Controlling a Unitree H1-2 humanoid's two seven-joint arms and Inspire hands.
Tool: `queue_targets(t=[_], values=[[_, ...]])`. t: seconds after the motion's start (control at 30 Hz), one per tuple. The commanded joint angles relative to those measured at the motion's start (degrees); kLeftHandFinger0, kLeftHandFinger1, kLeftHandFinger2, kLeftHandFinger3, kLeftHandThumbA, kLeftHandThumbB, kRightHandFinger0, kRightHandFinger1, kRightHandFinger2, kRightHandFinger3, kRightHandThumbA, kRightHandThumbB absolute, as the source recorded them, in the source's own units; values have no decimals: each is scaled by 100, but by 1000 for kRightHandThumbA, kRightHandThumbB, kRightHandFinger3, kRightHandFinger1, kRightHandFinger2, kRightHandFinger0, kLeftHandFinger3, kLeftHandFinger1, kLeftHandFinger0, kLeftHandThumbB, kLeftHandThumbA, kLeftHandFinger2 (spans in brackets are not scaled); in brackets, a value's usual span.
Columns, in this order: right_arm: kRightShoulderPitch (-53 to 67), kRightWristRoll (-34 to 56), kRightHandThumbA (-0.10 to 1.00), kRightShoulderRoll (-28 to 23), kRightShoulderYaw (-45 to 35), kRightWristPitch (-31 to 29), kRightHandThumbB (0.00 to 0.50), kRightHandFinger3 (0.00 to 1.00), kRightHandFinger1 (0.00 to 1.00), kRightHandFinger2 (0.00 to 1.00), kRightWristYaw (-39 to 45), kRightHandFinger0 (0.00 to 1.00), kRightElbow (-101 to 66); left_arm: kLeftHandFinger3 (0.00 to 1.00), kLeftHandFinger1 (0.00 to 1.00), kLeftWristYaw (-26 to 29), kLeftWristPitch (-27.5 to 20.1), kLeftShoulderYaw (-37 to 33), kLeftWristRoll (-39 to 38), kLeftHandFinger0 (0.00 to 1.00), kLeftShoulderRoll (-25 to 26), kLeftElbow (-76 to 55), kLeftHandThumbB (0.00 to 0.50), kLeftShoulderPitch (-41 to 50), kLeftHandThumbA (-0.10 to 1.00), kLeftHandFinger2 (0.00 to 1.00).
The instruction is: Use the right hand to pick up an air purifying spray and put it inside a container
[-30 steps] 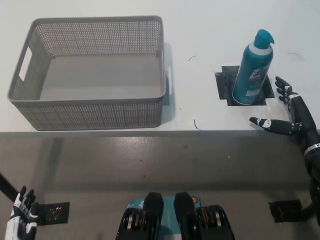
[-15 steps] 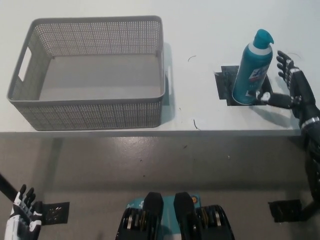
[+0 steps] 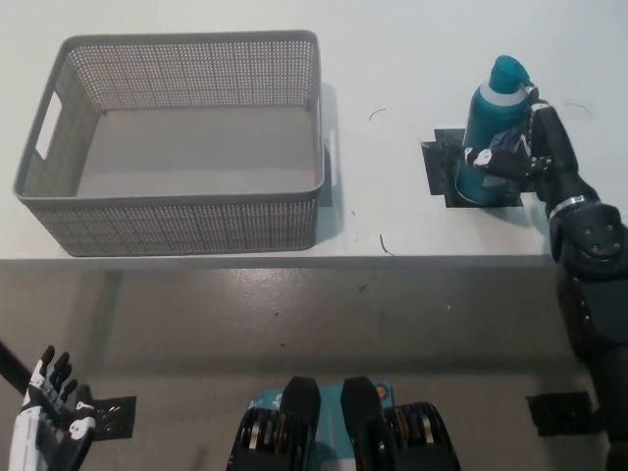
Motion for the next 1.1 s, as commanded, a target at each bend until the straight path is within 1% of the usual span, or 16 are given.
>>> queue_targets(t=[0.0,0.1,0.13,0.17,0.2,0.23,0.27,0.3,0.33,0.37,0.47,0.57,0.67,0.9,1.0,1.07], values=[[-376,371,742,286,-229,0,500,1000,1000,1000,-273,1000,290,1000,1000,30,-198,-54,153,1000,134,-135,107,-51,175,1000],[-528,772,-27,646,-842,60,406,1000,1000,1000,-982,1000,454,1000,1000,-2,-88,-99,130,1000,124,-190,107,-86,202,1000],[-558,919,-63,716,-1033,15,421,929,1000,1000,-1044,1000,531,1000,1000,-14,-110,-119,126,1000,115,-186,108,-85,192,1000],[-591,803,-99,736,-1035,-136,313,445,560,546,-1193,624,707,1000,1000,2,-82,-125,157,1000,111,-194,88,-98,155,1000],[-629,705,-100,755,-1050,-260,309,368,449,457,-1291,526,857,1000,1000,12,-51,-132,175,1000,114,-206,84,-113,148,1000],[-738,865,-100,802,-1248,-589,213,60,163,157,-1392,332,1168,1000,1000,31,-41,-142,184,1000,96,-210,63,-131,111,1000],[-772,991,-100,830,-1363,-735,170,26,67,138,-1353,250,1280,1000,1000,29,-24,-153,183,1000,94,-231,66,-132,119,1000],[-791,1106,-100,874,-1467,-860,133,100,37,197,-1324,64,1335,1000,1000,22,-6,-156,179,1000,101,-240,69,-126,156,1000],[-798,1149,-100,901,-1536,-940,96,348,52,410,-1326,3,1338,1000,1000,16,-14,-158,175,1000,117,-232,72,-140,195,1000],[-807,1234,-100,950,-1638,-1030,77,510,75,571,-1328,0,1249,1000,1000,13,-39,-151,157,1000,139,-202,76,-182,196,1000],[-905,1317,-100,980,-1789,-854,87,693,174,743,-1463,8,1087,1000,1000,29,15,-133,160,1000,159,-232,65,-231,171,1000],[-924,1408,-100,985,-1839,-853,76,687,124,701,-1423,0,879,1000,1000,5,84,-144,176,1000,172,-260,45,-223,170,1000],[-935,1466,-100,982,-1782,-756,80,686,213,689,-1325,19,425,1000,1000,-15,73,-153,182,1000,189,-274,21,-198,163,1000],[-1407,1068,-100,896,-1201,-281,75,597,198,654,-1328,21,-1177,1000,1000,-27,79,-161,161,1000,222,-209,44,-228,204,1000],[-1660,490,-100,785,-826,45,102,513,38,434,-1576,0,-1563,1000,1000,-35,98,-183,191,1000,237,-197,35,-274,200,1000],[-1952,358,-100,748,-528,254,106,487,0,396,-1428,0,-1774,1000,1000,-61,149,-189,148,1000,249,-260,30,-278,205,1000]])
